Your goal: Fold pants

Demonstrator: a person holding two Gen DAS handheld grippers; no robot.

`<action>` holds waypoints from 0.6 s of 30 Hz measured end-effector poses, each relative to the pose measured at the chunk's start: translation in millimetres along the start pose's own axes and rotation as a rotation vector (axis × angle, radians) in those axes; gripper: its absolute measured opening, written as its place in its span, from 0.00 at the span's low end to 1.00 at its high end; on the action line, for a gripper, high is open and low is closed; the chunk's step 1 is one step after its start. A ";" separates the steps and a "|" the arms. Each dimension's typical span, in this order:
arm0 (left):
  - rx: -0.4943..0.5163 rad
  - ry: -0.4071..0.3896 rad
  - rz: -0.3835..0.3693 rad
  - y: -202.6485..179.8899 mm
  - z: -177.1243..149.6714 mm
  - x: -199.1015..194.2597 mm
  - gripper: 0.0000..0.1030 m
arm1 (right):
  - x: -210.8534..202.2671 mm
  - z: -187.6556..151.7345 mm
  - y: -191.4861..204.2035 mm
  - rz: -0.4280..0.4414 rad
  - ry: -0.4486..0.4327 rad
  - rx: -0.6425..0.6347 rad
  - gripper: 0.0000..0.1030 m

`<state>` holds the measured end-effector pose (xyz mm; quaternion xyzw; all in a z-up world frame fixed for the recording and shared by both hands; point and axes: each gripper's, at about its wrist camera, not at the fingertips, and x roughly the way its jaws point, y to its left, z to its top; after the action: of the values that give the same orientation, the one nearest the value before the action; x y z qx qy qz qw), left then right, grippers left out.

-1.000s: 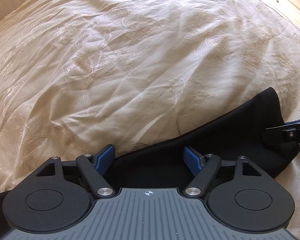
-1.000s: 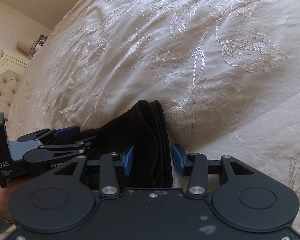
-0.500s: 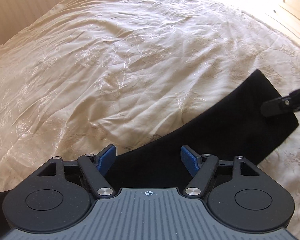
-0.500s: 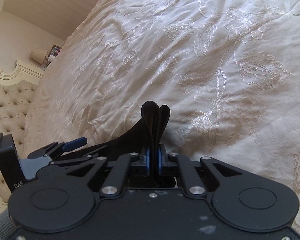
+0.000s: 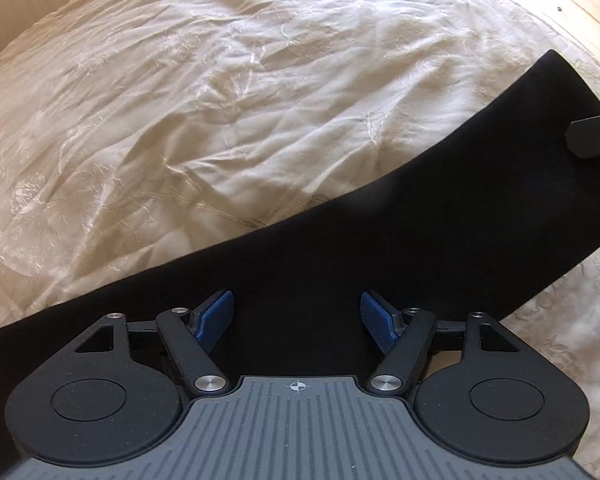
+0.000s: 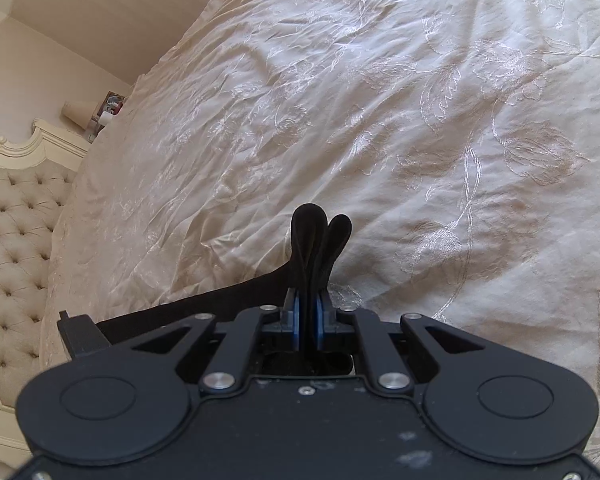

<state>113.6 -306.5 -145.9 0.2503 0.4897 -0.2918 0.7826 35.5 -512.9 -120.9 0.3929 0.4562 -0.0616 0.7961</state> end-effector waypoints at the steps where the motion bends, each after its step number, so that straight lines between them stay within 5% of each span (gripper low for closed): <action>1: 0.004 -0.027 0.022 3.7 -0.9 -8.0 0.67 | -2.2 -0.3 2.5 0.002 -0.010 0.006 0.09; 4: -0.013 -0.085 0.099 21.4 -7.1 -21.3 0.67 | -10.7 -1.8 13.1 -0.006 -0.037 0.009 0.09; 7: -0.027 -0.049 0.177 43.4 -5.0 -2.2 0.67 | -18.2 -4.8 27.8 -0.026 -0.062 -0.016 0.09; 10: -0.024 0.057 0.113 61.0 -2.3 28.0 0.67 | -24.2 -11.0 46.5 -0.050 -0.084 -0.028 0.09; 18: -0.221 -0.084 0.031 133.7 -34.6 -40.5 0.64 | -18.6 -43.0 132.7 -0.059 -0.135 -0.052 0.09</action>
<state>171.8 -180.3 -108.4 0.1578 0.4816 -0.2342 0.8296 56.1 -397.8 -42.8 0.3535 0.4144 -0.0995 0.8327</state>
